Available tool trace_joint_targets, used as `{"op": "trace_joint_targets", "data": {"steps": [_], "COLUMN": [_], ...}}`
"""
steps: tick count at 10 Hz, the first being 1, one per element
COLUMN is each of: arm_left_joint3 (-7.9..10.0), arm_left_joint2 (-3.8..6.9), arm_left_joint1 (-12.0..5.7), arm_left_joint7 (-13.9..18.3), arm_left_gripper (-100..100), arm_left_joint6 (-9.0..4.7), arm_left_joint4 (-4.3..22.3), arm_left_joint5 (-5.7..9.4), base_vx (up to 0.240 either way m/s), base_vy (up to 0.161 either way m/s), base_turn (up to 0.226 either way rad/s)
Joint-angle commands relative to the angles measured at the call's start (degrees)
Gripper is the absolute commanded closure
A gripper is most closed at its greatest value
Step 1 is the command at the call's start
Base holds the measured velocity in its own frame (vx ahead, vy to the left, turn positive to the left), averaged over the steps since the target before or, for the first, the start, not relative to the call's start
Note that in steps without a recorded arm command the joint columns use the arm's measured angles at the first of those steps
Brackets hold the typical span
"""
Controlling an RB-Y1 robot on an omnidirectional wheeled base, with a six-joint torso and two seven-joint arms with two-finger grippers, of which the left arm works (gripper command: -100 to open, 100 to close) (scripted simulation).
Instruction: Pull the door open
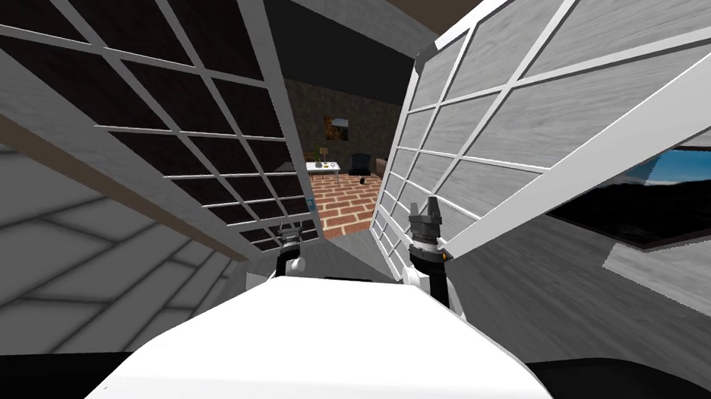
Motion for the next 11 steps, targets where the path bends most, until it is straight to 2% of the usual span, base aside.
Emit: {"op": "trace_joint_targets", "data": {"steps": [1, 2, 11], "arm_left_joint3": [0.06, 0.06, 0.48], "arm_left_joint2": [-0.08, -0.08, -0.36], "arm_left_joint1": [-1.13, -1.13, -5.13], "arm_left_joint7": [1.87, 1.87, 10.19], "arm_left_gripper": [-100, -100, -100], "arm_left_joint6": [-0.59, -0.59, -2.13], "arm_left_joint4": [2.86, 3.12, 15.15], "arm_left_joint5": [0.68, 0.68, 4.01], "base_vx": [0.076, 0.053, 0.070], "base_vy": [0.058, 0.036, 0.050], "base_turn": [-0.101, -0.036, -0.103]}}
